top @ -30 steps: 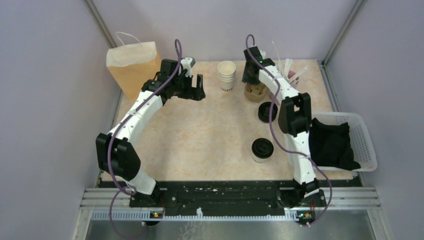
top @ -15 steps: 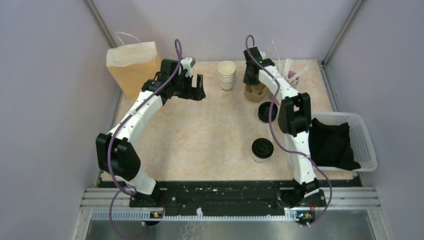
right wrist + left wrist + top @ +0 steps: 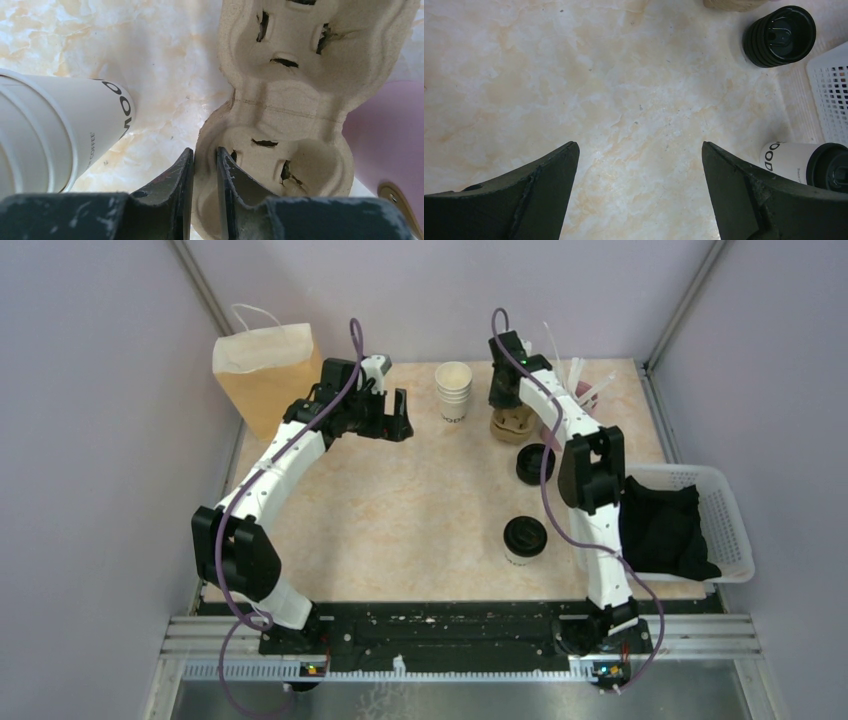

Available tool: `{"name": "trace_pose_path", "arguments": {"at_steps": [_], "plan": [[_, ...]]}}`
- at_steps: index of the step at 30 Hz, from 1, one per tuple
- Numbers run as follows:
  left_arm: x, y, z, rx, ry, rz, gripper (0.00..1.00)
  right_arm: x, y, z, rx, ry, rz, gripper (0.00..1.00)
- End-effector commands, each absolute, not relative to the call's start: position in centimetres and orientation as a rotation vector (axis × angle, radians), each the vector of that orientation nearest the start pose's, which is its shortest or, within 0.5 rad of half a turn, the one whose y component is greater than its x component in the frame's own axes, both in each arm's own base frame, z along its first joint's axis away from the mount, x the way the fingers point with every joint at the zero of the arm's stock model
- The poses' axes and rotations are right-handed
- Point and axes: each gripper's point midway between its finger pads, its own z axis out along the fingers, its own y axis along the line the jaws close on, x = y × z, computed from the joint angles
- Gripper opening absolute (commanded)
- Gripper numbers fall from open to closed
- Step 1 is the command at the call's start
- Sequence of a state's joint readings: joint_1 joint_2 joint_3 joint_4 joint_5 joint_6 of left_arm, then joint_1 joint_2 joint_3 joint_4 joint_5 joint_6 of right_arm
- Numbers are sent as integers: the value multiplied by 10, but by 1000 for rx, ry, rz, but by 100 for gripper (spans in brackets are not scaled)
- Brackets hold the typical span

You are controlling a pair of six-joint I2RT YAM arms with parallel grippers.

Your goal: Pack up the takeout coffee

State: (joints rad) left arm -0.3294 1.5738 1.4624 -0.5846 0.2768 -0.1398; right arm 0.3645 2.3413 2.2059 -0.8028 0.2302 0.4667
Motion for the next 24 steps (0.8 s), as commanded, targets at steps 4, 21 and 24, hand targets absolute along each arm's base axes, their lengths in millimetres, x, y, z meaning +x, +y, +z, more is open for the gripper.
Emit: {"name": "trace_pose_path", "arguments": {"at_steps": [4,21,24], "plan": [[395,-201,239,372,2209,-618,98,539,184,167,176,2367,104,9],[392,-203,240,369,2208,-638,99,529,193,198,25,2298,-33,0],[392,-203,240,369,2206,-643,98,529,194,198,19,2298,-27,0]]}}
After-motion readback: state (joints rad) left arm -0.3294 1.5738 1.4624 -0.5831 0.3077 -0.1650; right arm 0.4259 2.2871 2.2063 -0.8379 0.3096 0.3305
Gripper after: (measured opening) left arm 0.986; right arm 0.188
